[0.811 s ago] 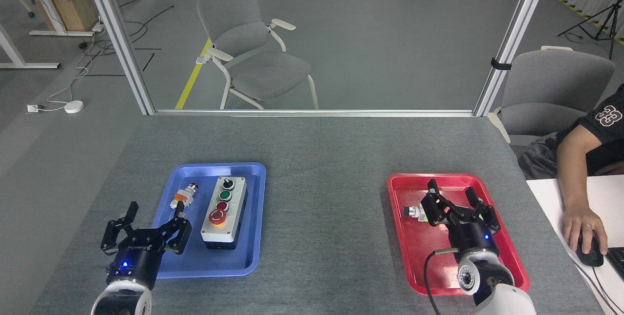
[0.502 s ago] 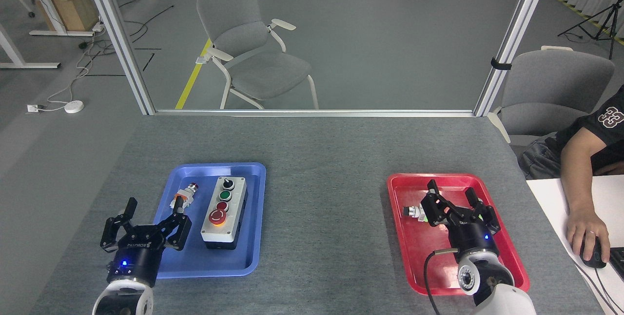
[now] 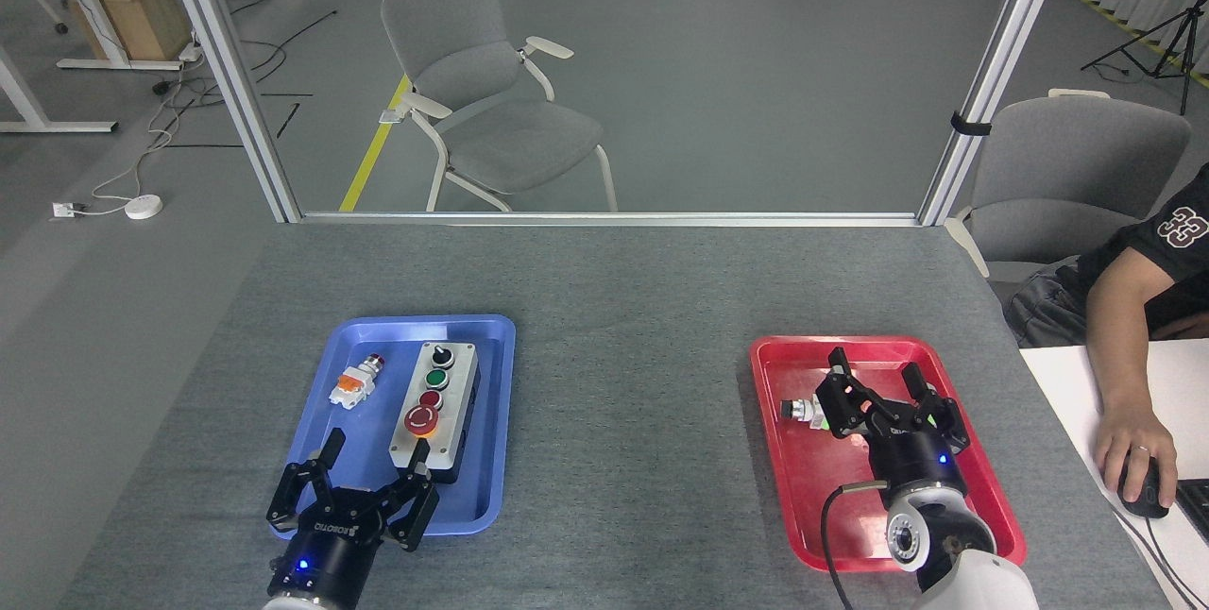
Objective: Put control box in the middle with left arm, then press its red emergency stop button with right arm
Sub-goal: 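Lower the left gripper to the near edge of the grey control box, then close the left gripper on the near end of the control box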
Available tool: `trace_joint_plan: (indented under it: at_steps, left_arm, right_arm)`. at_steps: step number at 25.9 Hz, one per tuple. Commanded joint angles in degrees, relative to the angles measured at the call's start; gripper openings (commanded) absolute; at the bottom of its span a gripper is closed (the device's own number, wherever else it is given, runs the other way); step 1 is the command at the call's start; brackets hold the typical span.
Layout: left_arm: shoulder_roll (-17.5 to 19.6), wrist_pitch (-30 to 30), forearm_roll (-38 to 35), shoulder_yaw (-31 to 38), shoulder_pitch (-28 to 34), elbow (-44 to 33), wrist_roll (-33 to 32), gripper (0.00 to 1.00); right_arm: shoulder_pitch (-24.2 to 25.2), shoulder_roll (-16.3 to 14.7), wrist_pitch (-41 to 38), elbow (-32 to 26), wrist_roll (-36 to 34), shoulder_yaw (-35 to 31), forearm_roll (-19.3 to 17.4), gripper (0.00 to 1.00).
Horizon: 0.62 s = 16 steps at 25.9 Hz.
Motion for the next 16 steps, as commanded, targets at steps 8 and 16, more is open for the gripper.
trace_joint_plan:
  at_steps: [8,16]
  left_arm:
    - [-2.4,2.4,-0.2,-2.9,-9.8,19.0,-5.9,0.99]
    - [-1.5,4.2,0.5,-2.8,-10.4,20.1,-6.2,0.99]
  right_arm:
    - [0.0,0.1,0.0,0.0,-0.3,0.0,0.0,1.00]
    - [0.0,0.1,0.0,0.0,-0.3,0.0,0.0,1.00]
